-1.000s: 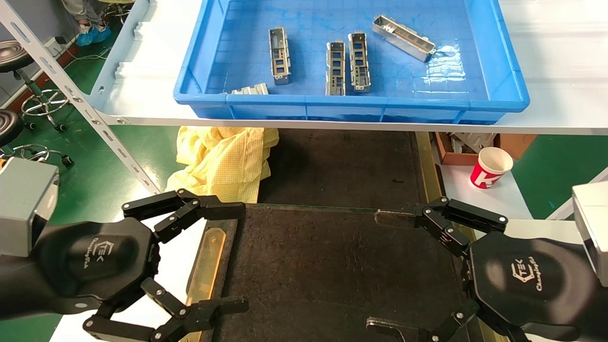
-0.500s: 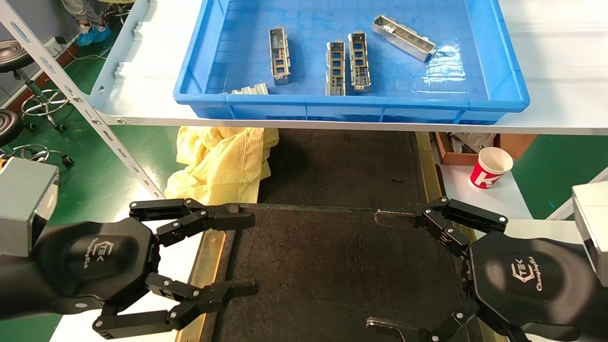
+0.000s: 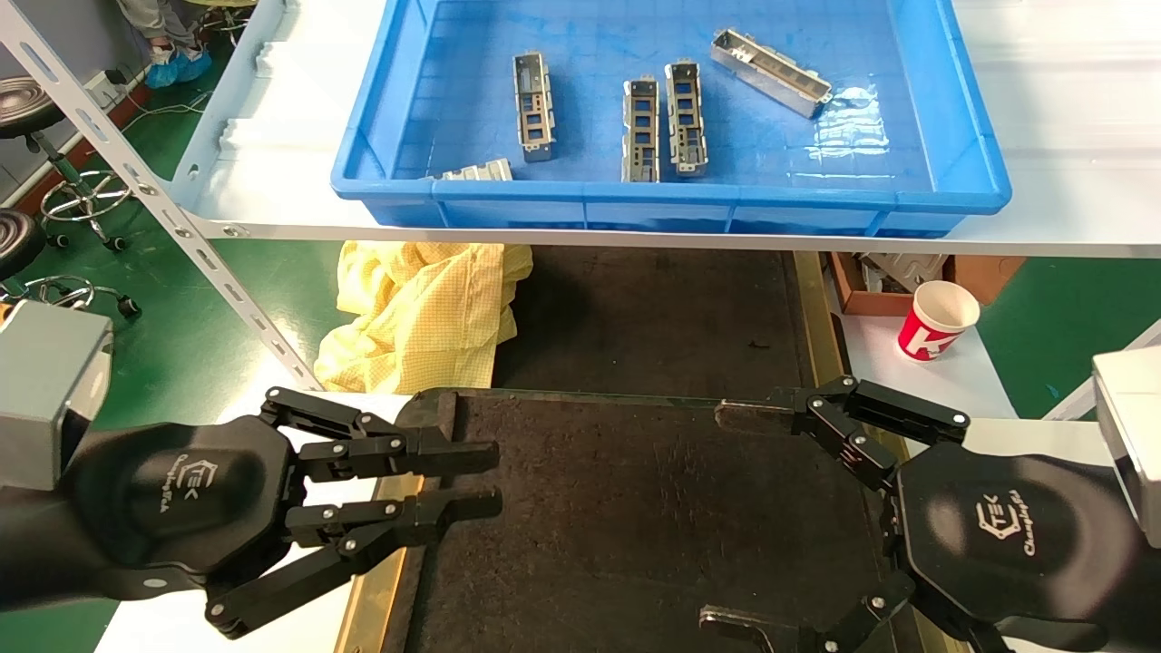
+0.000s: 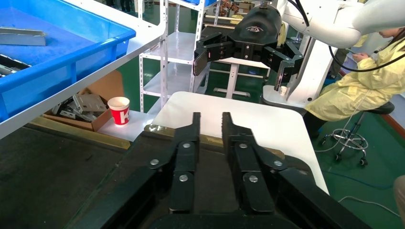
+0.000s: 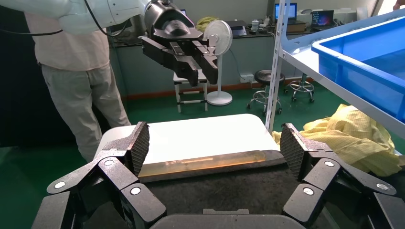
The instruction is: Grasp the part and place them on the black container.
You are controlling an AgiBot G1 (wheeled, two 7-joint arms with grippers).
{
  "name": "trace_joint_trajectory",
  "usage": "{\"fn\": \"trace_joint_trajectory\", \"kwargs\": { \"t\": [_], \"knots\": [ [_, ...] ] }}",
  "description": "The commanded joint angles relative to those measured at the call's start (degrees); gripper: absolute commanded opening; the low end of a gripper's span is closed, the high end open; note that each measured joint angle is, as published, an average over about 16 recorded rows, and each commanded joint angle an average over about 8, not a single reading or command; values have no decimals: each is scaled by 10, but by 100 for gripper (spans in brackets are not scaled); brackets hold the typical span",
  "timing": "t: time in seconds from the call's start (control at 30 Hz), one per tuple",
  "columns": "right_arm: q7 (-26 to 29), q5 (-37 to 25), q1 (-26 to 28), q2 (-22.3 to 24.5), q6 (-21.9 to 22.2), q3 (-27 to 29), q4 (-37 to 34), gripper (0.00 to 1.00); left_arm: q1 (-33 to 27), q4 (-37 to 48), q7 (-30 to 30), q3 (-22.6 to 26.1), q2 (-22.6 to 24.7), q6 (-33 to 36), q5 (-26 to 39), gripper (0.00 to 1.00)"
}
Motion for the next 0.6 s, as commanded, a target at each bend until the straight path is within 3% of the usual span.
{"fn": "trace_joint_trajectory", "kwargs": {
  "t": [0.03, 0.6],
  "knots": [
    [0, 0, 0, 0, 0, 0, 0, 100, 0, 0, 0, 0, 0, 0, 0, 0],
    [0, 0, 0, 0, 0, 0, 0, 100, 0, 0, 0, 0, 0, 0, 0, 0]
  ]
}}
